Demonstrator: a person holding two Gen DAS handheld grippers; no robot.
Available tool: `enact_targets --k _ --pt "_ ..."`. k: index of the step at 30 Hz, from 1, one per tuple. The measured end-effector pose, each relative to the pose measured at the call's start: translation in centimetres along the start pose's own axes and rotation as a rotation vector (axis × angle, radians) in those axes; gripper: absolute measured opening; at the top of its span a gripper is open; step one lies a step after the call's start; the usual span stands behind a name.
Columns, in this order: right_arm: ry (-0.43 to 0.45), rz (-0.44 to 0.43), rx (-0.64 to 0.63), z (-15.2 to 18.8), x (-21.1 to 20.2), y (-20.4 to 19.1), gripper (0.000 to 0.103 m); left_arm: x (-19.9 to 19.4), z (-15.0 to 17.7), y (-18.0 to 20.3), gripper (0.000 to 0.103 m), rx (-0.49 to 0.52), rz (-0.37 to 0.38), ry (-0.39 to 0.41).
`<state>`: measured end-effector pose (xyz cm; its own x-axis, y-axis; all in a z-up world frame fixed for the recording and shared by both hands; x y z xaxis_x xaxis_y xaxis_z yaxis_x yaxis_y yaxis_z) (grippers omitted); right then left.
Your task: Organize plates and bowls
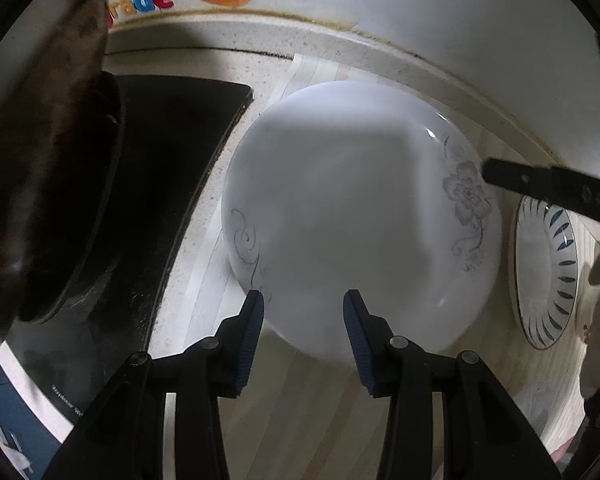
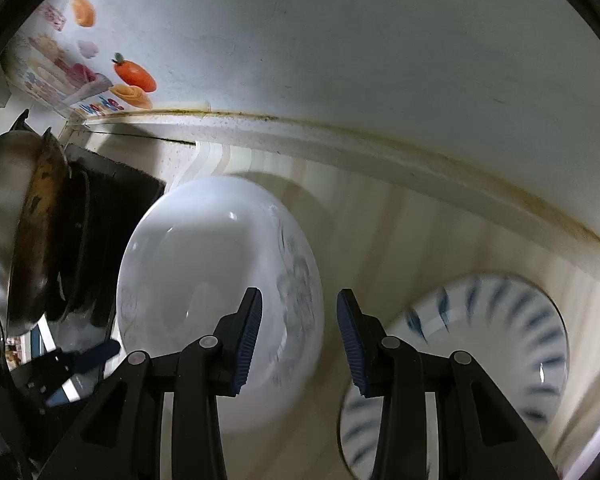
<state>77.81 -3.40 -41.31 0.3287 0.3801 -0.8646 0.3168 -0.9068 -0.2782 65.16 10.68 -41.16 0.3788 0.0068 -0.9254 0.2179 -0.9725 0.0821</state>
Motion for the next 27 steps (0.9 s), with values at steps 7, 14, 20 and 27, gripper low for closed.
enact_targets --k 7,14,20,27 --pt "-0.038 -0.027 -0.012 -1.5 3.8 -0.3 0.036 1.3 -0.7 -0.1 0.032 -0.013 0.040 -0.024" --pt "-0.049 -0.098 -0.012 -0.8 4.3 -0.6 0.014 1.7 -0.9 0.5 0.013 -0.016 0.114 -0.012" --pt "-0.069 -0.122 -0.023 1.5 3.7 -1.3 0.010 -0.2 -0.6 2.1 0.013 0.075 0.104 0.030" --pt "-0.116 -0.141 0.016 3.5 3.0 -0.6 0.009 -0.8 2.0 -2.8 0.017 -0.093 0.070 -0.021"
Point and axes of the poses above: each gripper's, at about its wrist camera, not at the fingertips, and x roughly the way its jaws point, y to its right, z to its underside, the point moved 4 cm from there along x, roughly the way its jaws point, and after that the axes turned 11 degrees about y, right-handed, at the moved point
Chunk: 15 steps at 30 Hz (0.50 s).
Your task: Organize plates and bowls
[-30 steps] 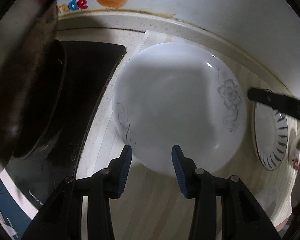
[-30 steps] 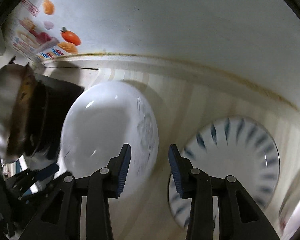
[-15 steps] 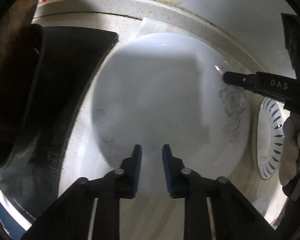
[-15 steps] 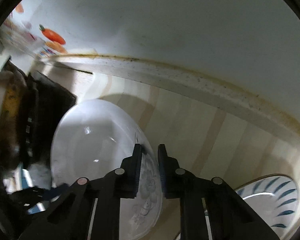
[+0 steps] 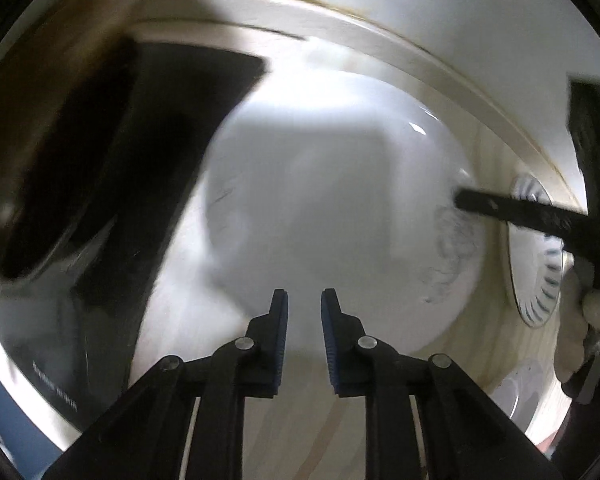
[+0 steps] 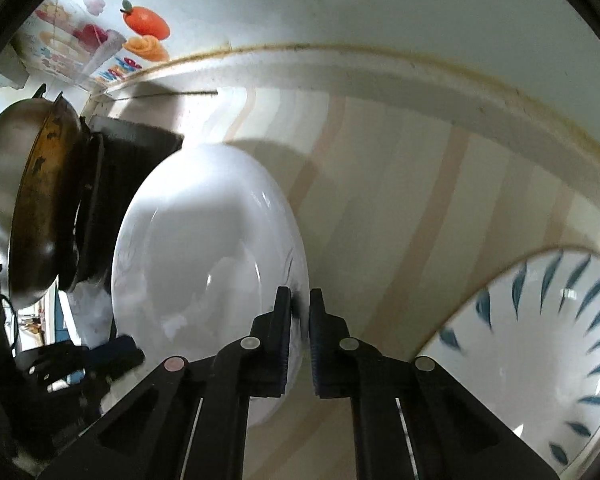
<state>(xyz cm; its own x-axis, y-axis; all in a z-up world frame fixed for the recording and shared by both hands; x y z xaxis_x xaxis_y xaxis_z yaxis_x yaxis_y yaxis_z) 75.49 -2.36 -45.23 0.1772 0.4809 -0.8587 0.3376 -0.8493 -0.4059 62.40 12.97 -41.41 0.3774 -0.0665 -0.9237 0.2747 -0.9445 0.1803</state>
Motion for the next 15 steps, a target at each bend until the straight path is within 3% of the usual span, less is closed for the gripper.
enact_targets --k 6,11,15 --pt "-0.068 -0.012 0.047 -0.3 0.1 0.3 0.010 -1.1 -0.2 -2.5 0.027 -0.112 0.038 0.035" --pt "-0.085 -0.031 0.101 -1.4 -0.2 0.7 0.013 -1.5 0.6 -2.7 0.028 -0.175 0.112 -0.004" --pt "-0.063 -0.027 0.094 -2.5 -0.3 0.8 0.016 -1.3 1.0 -2.7 0.030 -0.147 0.054 0.013"
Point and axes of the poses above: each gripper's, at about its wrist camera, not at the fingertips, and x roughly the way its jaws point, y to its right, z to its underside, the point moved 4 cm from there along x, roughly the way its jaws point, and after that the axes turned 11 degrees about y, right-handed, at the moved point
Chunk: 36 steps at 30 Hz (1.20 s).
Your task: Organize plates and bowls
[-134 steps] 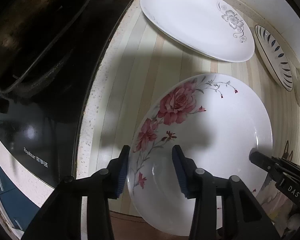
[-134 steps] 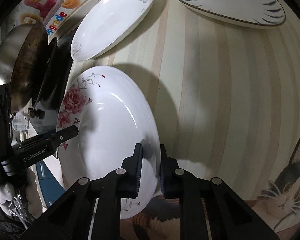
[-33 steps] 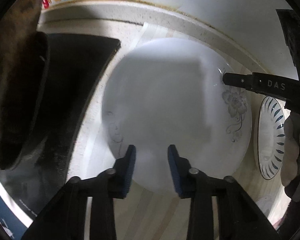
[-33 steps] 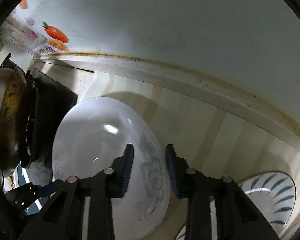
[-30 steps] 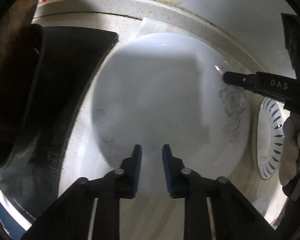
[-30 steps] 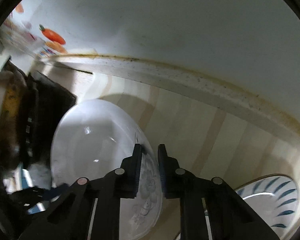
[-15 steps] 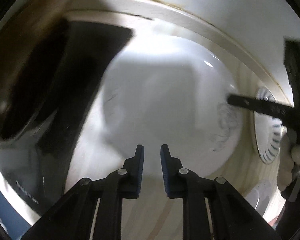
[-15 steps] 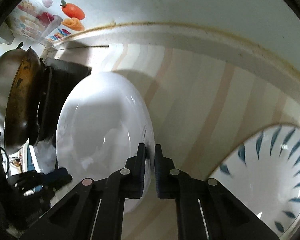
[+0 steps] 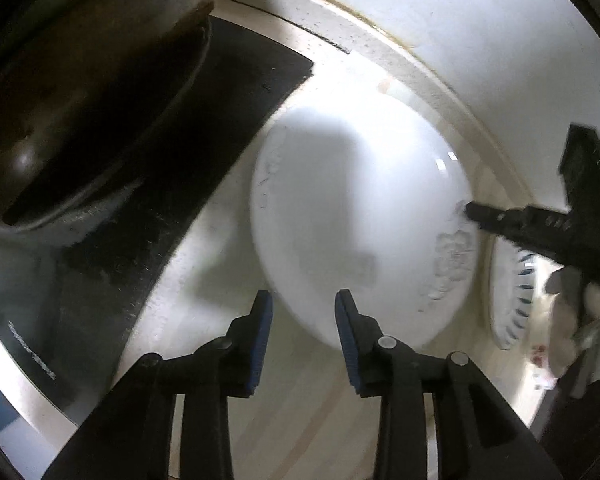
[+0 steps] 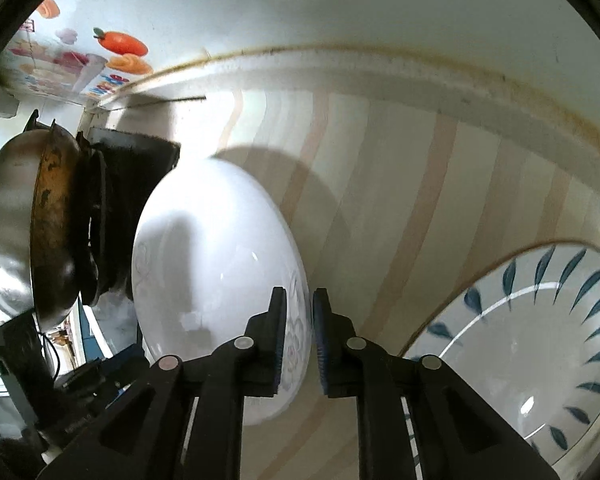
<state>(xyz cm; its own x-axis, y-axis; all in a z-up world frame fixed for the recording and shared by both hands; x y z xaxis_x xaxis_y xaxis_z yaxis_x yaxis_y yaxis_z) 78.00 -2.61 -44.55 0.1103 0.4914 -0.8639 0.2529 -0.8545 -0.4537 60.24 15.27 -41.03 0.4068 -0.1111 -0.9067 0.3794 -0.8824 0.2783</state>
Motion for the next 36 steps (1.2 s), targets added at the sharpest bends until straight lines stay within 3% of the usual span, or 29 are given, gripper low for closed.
enact_targets --k 6,13,21,27,31,36 --pt "-0.012 -0.005 -0.006 -0.7 1.8 -0.1 0.015 0.2 0.0 0.0 0.030 -0.007 -0.023 0.004" --pt "-0.001 0.016 -0.067 1.3 1.3 -0.3 0.011 0.2 -0.3 -0.6 0.030 -0.003 -0.056 0.014" --pt "-0.048 -0.036 0.006 4.4 -0.2 2.1 0.009 0.9 -0.8 0.6 0.030 0.055 -0.077 0.037" --pt "-0.061 -0.058 0.066 3.7 0.3 2.5 0.010 1.4 -0.6 1.4 0.030 0.098 -0.088 0.040" --pt "-0.047 -0.061 0.078 2.7 0.8 2.4 0.013 3.0 0.4 0.4 0.021 0.021 -0.039 -0.028" --pt "-0.014 -0.030 0.019 3.0 0.6 1.6 0.013 2.7 0.7 -0.1 0.020 0.000 -0.031 0.016"
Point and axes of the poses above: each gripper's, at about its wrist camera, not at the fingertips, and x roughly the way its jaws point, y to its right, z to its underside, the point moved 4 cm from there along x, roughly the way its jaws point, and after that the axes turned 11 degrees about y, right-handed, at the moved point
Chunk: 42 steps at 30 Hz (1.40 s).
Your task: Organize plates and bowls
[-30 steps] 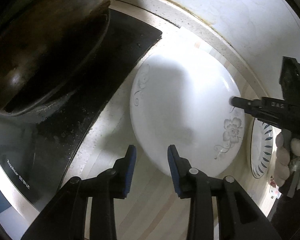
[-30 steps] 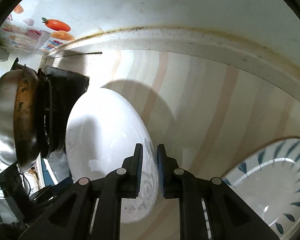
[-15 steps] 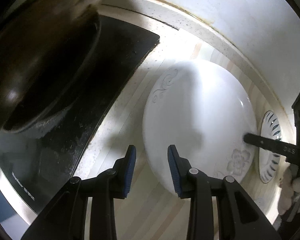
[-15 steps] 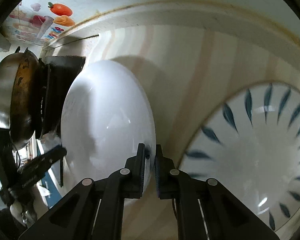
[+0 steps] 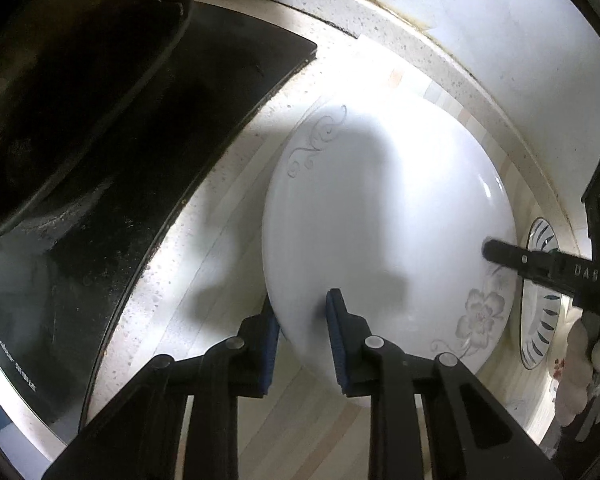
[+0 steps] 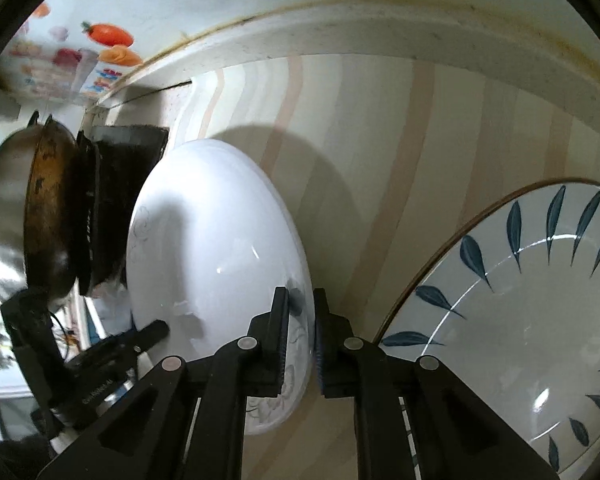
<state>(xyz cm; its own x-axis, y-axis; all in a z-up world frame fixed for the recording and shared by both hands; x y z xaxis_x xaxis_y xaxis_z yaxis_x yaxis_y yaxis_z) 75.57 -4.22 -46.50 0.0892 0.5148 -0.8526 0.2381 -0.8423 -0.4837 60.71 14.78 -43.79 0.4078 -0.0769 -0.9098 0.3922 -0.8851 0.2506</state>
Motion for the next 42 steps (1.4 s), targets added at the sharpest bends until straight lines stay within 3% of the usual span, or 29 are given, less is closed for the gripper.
enact_targets --k 14,23,32,42 --pt "0.137 -0.044 0.003 3.1 -5.2 0.5 0.011 -3.8 0.9 2.0 0.020 0.074 0.032 0.069" --pt "0.257 -0.057 0.064 7.1 -12.0 1.7 0.011 -8.8 2.6 5.5 0.020 0.188 0.093 0.113" --pt "0.365 -0.016 0.206 17.3 -19.5 5.7 0.011 -11.6 9.2 11.4 0.021 0.369 0.173 0.050" --pt "0.400 0.010 0.360 26.8 -21.1 11.2 0.012 -9.4 16.5 15.0 0.021 0.496 0.185 -0.098"
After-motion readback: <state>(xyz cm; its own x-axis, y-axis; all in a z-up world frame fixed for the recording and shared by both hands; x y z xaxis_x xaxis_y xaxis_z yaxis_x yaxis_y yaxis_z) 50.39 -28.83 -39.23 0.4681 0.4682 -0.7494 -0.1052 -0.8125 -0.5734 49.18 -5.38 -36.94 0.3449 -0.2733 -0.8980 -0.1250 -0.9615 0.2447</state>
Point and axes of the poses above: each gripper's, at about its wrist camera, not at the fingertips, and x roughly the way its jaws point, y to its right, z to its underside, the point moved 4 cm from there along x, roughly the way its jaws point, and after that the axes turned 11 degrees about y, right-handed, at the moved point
